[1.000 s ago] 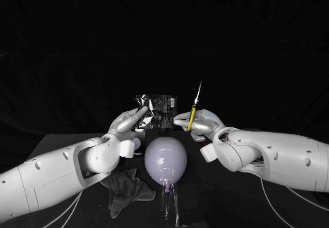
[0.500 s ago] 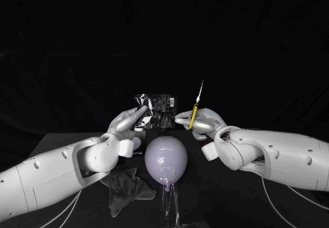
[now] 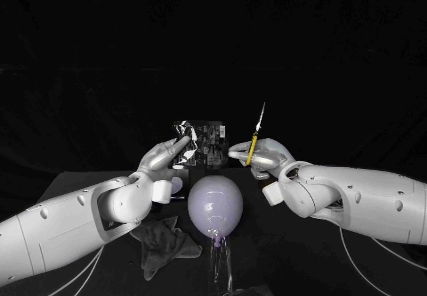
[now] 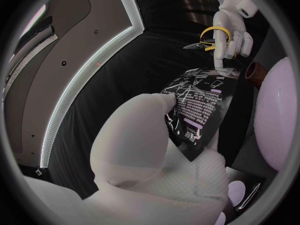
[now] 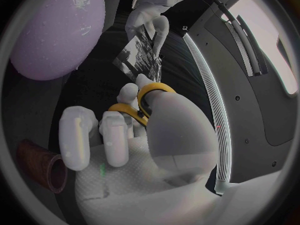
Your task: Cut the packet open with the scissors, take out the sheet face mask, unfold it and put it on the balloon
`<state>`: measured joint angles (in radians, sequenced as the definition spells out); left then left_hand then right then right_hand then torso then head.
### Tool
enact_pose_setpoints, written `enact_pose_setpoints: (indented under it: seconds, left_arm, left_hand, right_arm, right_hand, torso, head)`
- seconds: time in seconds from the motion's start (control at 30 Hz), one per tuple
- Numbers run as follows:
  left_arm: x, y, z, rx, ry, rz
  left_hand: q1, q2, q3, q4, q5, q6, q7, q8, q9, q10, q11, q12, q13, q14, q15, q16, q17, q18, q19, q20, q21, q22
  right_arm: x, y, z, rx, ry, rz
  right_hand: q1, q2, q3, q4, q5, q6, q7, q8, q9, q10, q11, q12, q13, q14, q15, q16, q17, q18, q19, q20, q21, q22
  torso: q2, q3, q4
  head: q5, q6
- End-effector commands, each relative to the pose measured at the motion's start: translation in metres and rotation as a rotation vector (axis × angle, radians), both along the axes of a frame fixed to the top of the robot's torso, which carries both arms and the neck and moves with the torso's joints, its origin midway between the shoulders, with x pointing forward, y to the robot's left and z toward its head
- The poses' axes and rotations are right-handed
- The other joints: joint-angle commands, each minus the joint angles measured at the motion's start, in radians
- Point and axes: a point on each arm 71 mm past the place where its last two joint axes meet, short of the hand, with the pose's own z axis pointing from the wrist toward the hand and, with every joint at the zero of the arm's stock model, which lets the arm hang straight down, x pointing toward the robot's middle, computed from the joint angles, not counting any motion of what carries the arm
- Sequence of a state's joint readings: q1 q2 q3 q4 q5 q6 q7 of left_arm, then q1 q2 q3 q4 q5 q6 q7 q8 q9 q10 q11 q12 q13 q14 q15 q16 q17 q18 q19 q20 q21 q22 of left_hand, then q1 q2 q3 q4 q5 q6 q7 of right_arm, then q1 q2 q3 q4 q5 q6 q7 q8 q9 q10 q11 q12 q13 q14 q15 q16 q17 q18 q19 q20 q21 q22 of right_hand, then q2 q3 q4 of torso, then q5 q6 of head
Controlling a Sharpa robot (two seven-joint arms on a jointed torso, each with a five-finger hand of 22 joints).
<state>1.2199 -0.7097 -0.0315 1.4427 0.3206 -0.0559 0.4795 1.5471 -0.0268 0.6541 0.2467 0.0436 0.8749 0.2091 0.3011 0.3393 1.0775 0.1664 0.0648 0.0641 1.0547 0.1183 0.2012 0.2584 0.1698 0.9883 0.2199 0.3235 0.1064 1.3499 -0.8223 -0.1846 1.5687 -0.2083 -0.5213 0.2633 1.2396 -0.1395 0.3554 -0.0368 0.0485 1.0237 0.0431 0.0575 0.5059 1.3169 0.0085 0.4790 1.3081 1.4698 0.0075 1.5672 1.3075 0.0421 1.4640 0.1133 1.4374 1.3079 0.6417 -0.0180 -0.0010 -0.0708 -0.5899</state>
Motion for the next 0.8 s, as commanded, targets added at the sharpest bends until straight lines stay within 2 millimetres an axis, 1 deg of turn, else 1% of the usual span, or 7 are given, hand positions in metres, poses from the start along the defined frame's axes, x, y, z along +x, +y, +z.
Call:
enact_pose_setpoints:
  seconds: [0.03, 0.4, 0.6, 0.67, 0.7, 0.77, 0.8]
  left_arm:
    - [-0.002, -0.004, 0.003, -0.02, -0.014, -0.029]
    - [-0.002, -0.006, 0.003, -0.021, -0.012, -0.037]
    - [-0.002, -0.007, 0.003, -0.017, -0.014, -0.039]
    - [-0.002, -0.007, 0.003, -0.014, -0.015, -0.038]
    - [-0.001, -0.007, 0.003, -0.011, -0.016, -0.038]
    - [-0.001, -0.007, 0.002, -0.007, -0.017, -0.039]
    - [-0.001, -0.007, 0.002, -0.006, -0.017, -0.04]
  left_hand:
    - [0.0, 0.01, 0.004, 0.001, 0.005, 0.001, 0.002, 0.004, 0.001, -0.004, -0.003, -0.001, 0.0, 0.003, -0.001, 0.0, 0.001, 0.016, 0.007, -0.002, -0.001, -0.001]
    - [0.0, 0.01, 0.004, 0.001, 0.005, 0.001, 0.002, 0.004, 0.001, -0.004, -0.003, -0.001, 0.0, 0.003, -0.001, 0.0, 0.001, 0.016, 0.007, -0.002, -0.001, -0.001]
    - [0.0, 0.01, 0.004, 0.0, 0.005, 0.001, 0.002, 0.005, 0.001, -0.004, -0.004, -0.001, 0.0, 0.004, -0.001, 0.0, 0.001, 0.016, 0.008, -0.003, -0.002, -0.002]
    - [0.0, 0.01, 0.004, 0.0, 0.005, 0.001, 0.002, 0.005, 0.001, -0.004, -0.004, -0.001, 0.0, 0.004, -0.001, 0.0, 0.001, 0.016, 0.009, -0.003, -0.002, -0.002]
    - [0.0, 0.011, 0.004, 0.0, 0.005, 0.001, 0.002, 0.005, 0.001, -0.004, -0.004, -0.001, 0.0, 0.004, -0.001, 0.0, 0.002, 0.016, 0.009, -0.003, -0.002, -0.002]
    - [-0.001, 0.011, 0.004, 0.0, 0.005, 0.001, 0.002, 0.005, 0.002, -0.003, -0.004, -0.001, 0.0, 0.004, -0.001, 0.0, 0.002, 0.016, 0.01, -0.003, -0.002, -0.002]
    - [-0.001, 0.011, 0.004, 0.0, 0.005, 0.002, 0.002, 0.006, 0.002, -0.002, -0.004, 0.0, 0.0, 0.005, -0.001, 0.0, 0.002, 0.016, 0.011, -0.003, -0.002, -0.003]
  right_arm:
    - [0.0, 0.004, 0.002, 0.002, -0.019, 0.025]
    - [-0.002, 0.013, 0.002, 0.009, -0.016, 0.055]
    - [-0.006, 0.02, 0.003, 0.018, -0.013, 0.081]
    - [-0.007, 0.021, 0.003, 0.02, -0.012, 0.089]
    - [-0.008, 0.022, 0.003, 0.021, -0.011, 0.091]
    - [-0.009, 0.023, 0.003, 0.023, -0.009, 0.096]
    - [-0.009, 0.024, 0.003, 0.024, -0.009, 0.098]
  right_hand:
    - [-0.001, 0.003, -0.004, 0.0, 0.0, -0.453, 0.16, -0.004, -0.001, 0.254, 0.105, 1.092, 0.263, 0.101, 0.014, 0.004, 0.263, -0.009, 0.029, 0.008, -0.004, 0.211]
    - [-0.001, 0.003, -0.004, 0.0, 0.0, -0.453, 0.16, -0.004, -0.001, 0.254, 0.105, 1.092, 0.263, 0.101, 0.014, 0.004, 0.263, -0.009, 0.029, 0.008, -0.004, 0.211]
    - [0.0, 0.006, -0.009, 0.001, 0.0, -0.445, 0.161, -0.002, 0.005, 0.254, 0.106, 1.092, 0.263, 0.101, 0.016, 0.004, 0.263, -0.009, 0.028, 0.01, -0.006, 0.211]
    - [0.001, 0.01, -0.012, 0.002, 0.0, -0.42, 0.161, 0.003, 0.02, 0.254, 0.106, 1.092, 0.263, 0.101, 0.018, 0.004, 0.263, -0.009, 0.029, 0.012, -0.006, 0.211]
    - [0.002, 0.017, -0.02, 0.004, 0.0, -0.342, 0.16, 0.02, 0.064, 0.254, 0.106, 1.092, 0.263, 0.101, 0.021, 0.004, 0.263, -0.009, 0.029, 0.015, -0.006, 0.211]
    - [0.003, 0.021, -0.024, 0.005, 0.0, -0.315, 0.159, 0.026, 0.077, 0.254, 0.104, 1.092, 0.263, 0.101, 0.022, 0.004, 0.263, -0.009, 0.029, 0.016, -0.006, 0.211]
    - [0.005, 0.034, -0.031, 0.01, 0.0, -0.276, 0.153, 0.043, 0.078, 0.254, 0.101, 1.092, 0.263, 0.101, 0.019, 0.004, 0.263, -0.009, 0.029, 0.016, -0.004, 0.212]
  torso:
    - [0.0, -0.0001, -0.0006]
    - [0.0, 0.0007, -0.0001]
    - [0.0, 0.0009, -0.002]
    - [0.0, 0.0008, -0.0025]
    - [0.0, 0.0008, -0.0023]
    - [0.0, 0.0009, -0.0019]
    - [0.0, 0.0009, -0.0015]
  head:
    - [0.001, -0.002]
    - [0.002, -0.002]
    - [0.002, -0.003]
    - [0.002, -0.003]
    - [0.001, -0.003]
    - [0.001, -0.004]
    - [0.001, -0.004]
